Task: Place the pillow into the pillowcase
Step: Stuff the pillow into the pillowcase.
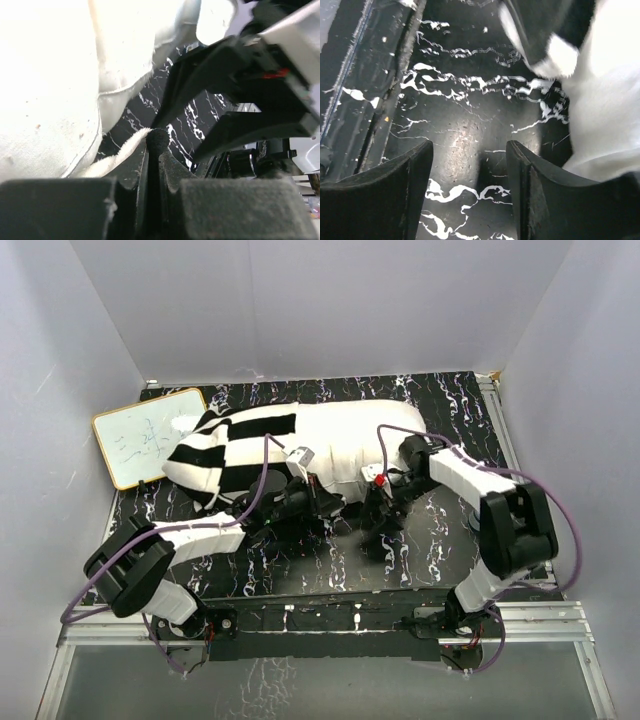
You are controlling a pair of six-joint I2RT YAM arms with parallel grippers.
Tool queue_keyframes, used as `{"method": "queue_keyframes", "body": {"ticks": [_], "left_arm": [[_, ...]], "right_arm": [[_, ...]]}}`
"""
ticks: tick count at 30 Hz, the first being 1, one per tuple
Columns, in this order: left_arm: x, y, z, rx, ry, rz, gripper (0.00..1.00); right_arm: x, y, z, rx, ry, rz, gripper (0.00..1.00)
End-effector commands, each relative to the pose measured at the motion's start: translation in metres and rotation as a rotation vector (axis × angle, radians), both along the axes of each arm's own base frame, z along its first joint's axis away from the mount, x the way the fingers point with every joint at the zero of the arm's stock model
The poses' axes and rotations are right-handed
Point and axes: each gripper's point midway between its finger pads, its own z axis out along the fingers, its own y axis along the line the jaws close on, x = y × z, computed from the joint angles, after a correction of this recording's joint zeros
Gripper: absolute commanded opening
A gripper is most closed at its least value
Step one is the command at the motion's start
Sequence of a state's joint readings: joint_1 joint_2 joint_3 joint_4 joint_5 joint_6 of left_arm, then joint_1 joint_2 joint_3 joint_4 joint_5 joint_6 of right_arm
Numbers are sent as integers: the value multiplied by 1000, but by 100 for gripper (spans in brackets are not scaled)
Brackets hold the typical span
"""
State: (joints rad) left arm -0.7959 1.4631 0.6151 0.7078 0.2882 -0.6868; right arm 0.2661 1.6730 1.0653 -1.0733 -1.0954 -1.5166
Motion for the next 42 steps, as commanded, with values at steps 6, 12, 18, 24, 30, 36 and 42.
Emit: {"method": "queue_keyframes", "body": {"ticks": [6, 12, 18, 24, 30, 36, 42], "left_arm": [[-21, 11, 37, -80, -96, -43, 0], [-31, 21, 31, -70, -80, -37, 0], [-41, 25, 29, -55, -64, -52, 0], [-42, 80, 40, 259, -8, 96, 48], [-34, 140, 73, 482, 17, 312, 70], [-5, 142, 46, 632, 108, 451, 65], [27, 134, 30, 752, 93, 511, 62]], "right_arm": [[47, 10, 155, -3, -348, -179, 82], [112, 39, 150, 44, -455, -329, 93], [136, 85, 67, -42, -491, -430, 71], [114, 75, 35, -66, -421, -443, 10], [91, 73, 26, -37, -343, -392, 8], [91, 73, 22, -33, -265, -390, 8], [88, 71, 20, -21, -236, -388, 8]]}}
